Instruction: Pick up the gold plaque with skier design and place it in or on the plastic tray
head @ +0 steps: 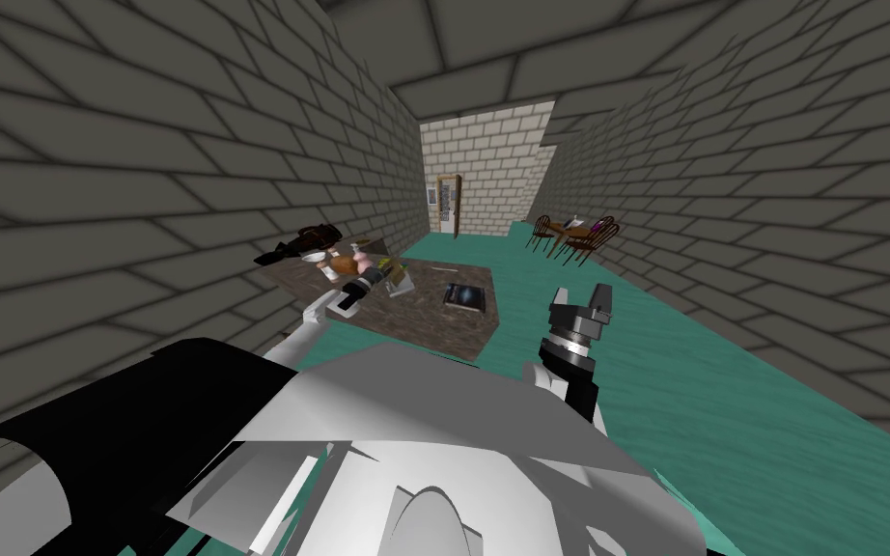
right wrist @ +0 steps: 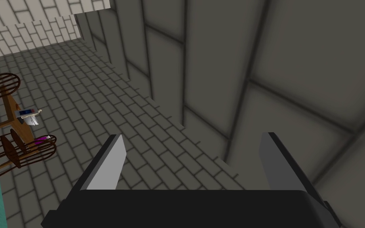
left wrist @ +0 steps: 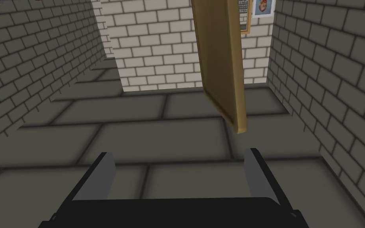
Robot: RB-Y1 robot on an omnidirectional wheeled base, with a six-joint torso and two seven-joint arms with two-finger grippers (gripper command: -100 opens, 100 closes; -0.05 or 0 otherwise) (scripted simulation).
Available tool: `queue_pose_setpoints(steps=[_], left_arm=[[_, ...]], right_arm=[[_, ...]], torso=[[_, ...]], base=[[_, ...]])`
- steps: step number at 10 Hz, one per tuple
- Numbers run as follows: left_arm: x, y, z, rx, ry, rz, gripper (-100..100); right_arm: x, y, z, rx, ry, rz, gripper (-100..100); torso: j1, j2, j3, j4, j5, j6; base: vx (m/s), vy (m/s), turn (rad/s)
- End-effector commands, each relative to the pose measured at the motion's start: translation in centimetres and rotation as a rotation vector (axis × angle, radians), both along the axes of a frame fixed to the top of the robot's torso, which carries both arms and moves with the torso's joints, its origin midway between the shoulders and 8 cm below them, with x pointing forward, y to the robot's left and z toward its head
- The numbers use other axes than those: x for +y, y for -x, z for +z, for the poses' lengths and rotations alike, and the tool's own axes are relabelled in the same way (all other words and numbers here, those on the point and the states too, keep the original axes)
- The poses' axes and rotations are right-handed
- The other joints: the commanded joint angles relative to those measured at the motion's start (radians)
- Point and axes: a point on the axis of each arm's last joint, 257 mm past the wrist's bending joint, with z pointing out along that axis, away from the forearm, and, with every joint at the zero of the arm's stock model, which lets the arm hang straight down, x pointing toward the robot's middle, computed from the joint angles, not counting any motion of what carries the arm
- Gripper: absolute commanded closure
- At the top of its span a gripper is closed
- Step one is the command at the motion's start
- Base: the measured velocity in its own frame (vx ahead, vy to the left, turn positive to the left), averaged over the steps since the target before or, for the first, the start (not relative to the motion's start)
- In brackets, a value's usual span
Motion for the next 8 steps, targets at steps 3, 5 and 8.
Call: queue_pose_setpoints(steps=[3,5,8], left_arm=[[0.7,-0.3,3.3,-0.015,-0.008,-0.001,-100],[0.9,-0.5,5.0,-0.023,-0.013,-0.004,-100],[0.8,-0.5,4.4,-0.021,-0.012,-0.003,0]], right_arm=[[0.0,0.0,0.0,0.000,0.000,0.000,0],[0.0,0.0,0.0,0.000,0.000,0.000,0],[0.0,0.0,0.0,0.000,0.000,0.000,0]], torso=[[0.000,0.000,0.000,0.000,0.000,0.000],[0.000,0.000,0.000,0.000,0.000,0.000],[0.003,-0.001,-0.001,0.000,0.001,0.000]], base=[[-0.023,-0.038,-0.007],[-0.026,-0.036,-0.006],[-0.003,-0.005,0.000]])
